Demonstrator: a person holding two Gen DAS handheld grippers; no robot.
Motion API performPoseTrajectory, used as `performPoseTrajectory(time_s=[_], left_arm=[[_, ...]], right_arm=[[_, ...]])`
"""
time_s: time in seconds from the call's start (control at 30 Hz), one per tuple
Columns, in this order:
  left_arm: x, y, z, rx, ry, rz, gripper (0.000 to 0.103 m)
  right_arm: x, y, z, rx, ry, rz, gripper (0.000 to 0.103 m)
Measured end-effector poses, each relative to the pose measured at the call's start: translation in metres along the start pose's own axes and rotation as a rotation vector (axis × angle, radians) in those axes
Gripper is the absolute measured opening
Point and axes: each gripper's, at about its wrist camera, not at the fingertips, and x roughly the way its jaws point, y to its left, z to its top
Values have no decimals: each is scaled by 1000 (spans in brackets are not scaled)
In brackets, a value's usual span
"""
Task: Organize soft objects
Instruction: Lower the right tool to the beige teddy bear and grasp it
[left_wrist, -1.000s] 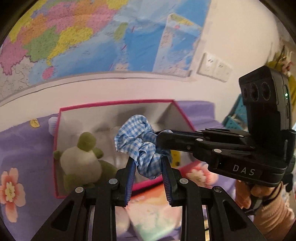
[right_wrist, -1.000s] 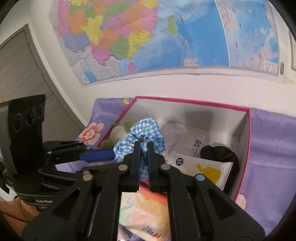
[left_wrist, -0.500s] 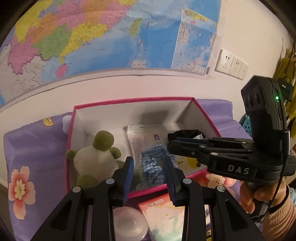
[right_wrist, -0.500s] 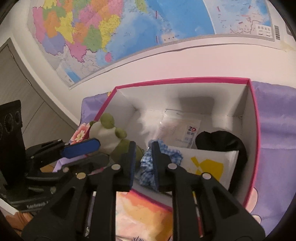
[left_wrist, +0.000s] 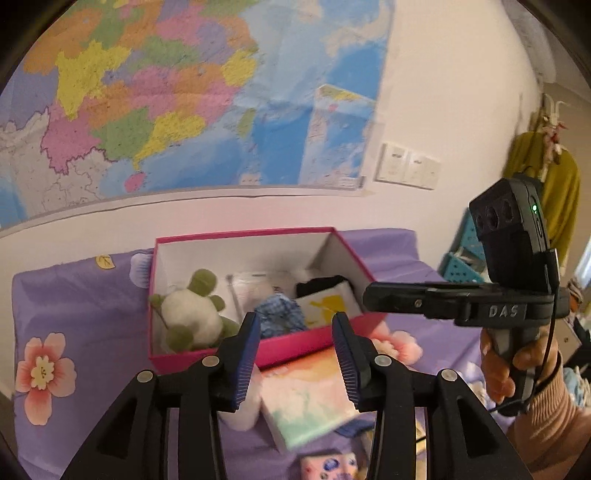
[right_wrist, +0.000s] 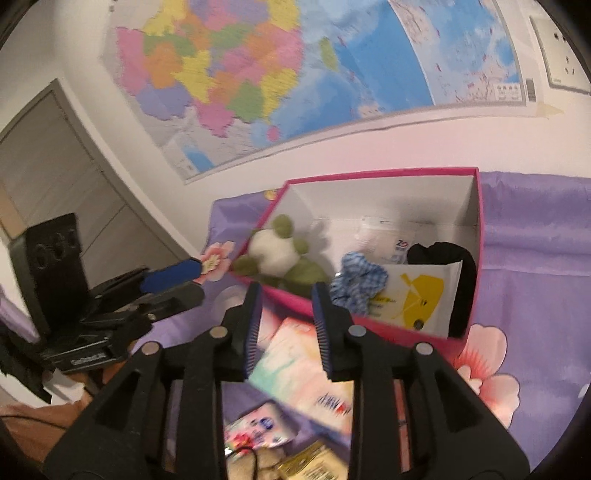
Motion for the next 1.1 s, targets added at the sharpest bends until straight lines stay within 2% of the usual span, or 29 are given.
performPoseTrajectory(time_s=[0.3, 0.53, 0.87, 0.93, 1.0, 1.1], left_arm=[[-14, -27, -30, 47, 27, -71, 43], [-11, -29, -53, 23, 78, -109, 43], [3, -45, -89, 49, 182, -165, 43], [4, -47, -97, 50, 205, -179, 43], [3, -47, -106, 49, 228, -192, 43], [0, -47, -120, 35, 260, -217, 43]], right_arm=[[-45, 30, -28, -32, -33, 33, 35], [-64, 22, -55, 17, -33, 2, 35], [-72, 4, -101, 124, 31, -39, 35], [-73, -1, -114, 145, 50, -50, 40], [-74, -3, -124, 160, 63, -58, 50], [-71, -6, -145, 179, 102, -52, 53]])
